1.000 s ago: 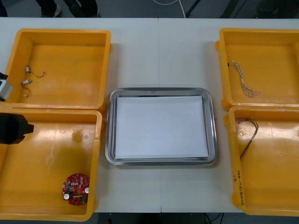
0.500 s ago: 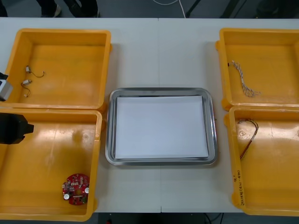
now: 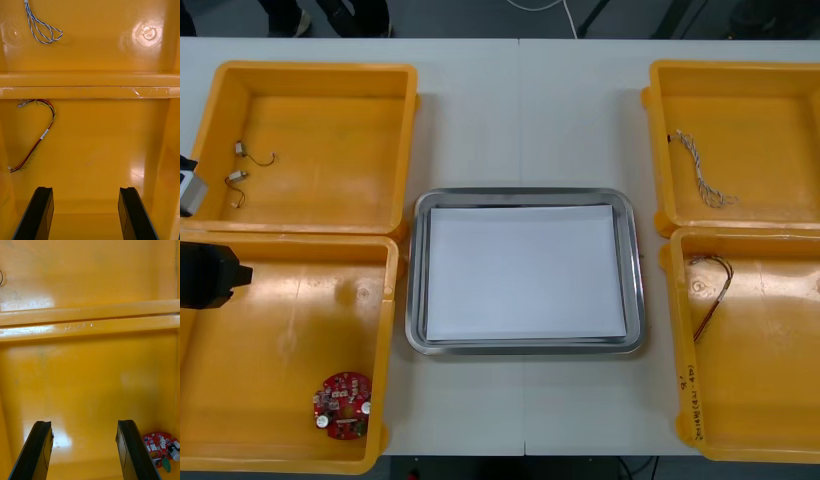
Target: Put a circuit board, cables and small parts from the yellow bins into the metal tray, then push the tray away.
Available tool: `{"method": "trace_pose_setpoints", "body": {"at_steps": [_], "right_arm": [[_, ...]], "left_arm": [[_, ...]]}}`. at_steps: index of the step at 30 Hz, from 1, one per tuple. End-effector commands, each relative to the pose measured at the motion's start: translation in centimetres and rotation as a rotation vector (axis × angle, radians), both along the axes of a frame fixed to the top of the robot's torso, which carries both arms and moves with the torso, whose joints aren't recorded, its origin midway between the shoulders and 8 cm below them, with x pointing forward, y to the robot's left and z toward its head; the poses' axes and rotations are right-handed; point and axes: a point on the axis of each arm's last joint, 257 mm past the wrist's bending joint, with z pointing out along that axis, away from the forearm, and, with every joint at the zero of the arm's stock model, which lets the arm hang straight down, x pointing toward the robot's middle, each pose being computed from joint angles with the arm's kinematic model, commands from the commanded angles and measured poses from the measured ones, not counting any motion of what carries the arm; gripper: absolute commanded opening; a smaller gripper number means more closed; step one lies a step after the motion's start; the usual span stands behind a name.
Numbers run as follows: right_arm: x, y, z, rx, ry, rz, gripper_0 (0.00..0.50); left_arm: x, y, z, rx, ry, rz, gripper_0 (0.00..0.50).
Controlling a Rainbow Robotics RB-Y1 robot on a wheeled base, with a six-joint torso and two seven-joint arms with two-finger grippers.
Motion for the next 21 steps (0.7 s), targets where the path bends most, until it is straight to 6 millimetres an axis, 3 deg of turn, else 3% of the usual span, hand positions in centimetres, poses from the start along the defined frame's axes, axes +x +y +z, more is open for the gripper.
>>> {"method": "trace_pose_setpoints", "body": {"at_steps": [1,21], "right_arm": [[-0.03,-1.28,1.89,-0.059,-0.029,-0.001,0.5],[-0.03,-1.28,1.89,-0.059,-0.029,-0.001,0.5]], "left_arm": [[0.21,0.47,1.98,-0.025,-0.045,0.068,0.5],[0.21,0.47,1.98,-0.025,-0.045,0.068,0.5]]}}
